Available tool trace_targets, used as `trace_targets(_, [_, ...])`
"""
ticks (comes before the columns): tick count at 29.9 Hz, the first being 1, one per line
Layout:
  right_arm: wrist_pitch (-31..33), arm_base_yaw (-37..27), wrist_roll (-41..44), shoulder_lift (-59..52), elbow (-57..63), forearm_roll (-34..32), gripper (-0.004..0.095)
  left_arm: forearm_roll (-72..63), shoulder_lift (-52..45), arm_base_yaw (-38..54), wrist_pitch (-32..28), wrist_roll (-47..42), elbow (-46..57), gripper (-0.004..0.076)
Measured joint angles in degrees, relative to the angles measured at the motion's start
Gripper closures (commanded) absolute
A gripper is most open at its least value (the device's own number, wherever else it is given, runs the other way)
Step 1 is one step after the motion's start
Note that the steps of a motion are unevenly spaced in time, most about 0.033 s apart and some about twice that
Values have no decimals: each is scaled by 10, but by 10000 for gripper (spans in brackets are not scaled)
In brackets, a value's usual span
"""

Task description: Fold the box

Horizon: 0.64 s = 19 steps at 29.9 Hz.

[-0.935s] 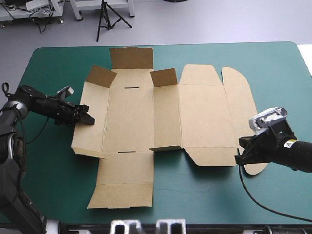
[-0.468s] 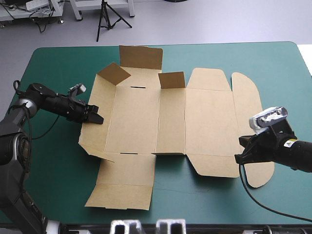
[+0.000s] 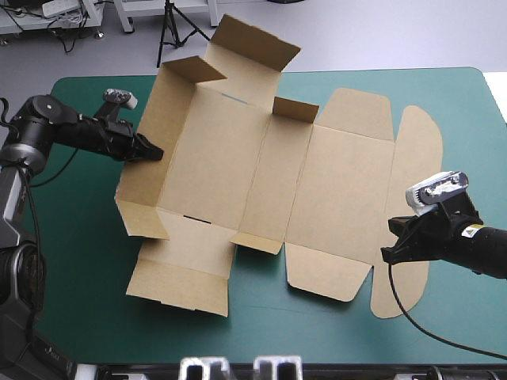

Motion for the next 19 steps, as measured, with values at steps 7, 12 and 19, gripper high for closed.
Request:
trace_targets(7, [-17, 0, -1, 0, -11, 2, 927, 54, -15, -98, 8, 9, -135, 733])
trace_targets(12, [-28, 0, -1, 0, -55, 2, 926, 177, -15, -197, 11, 11, -204, 733])
trace_targets(19, [-71, 0, 7, 2, -116, 4, 927, 408, -16, -328, -37, 21, -232, 733])
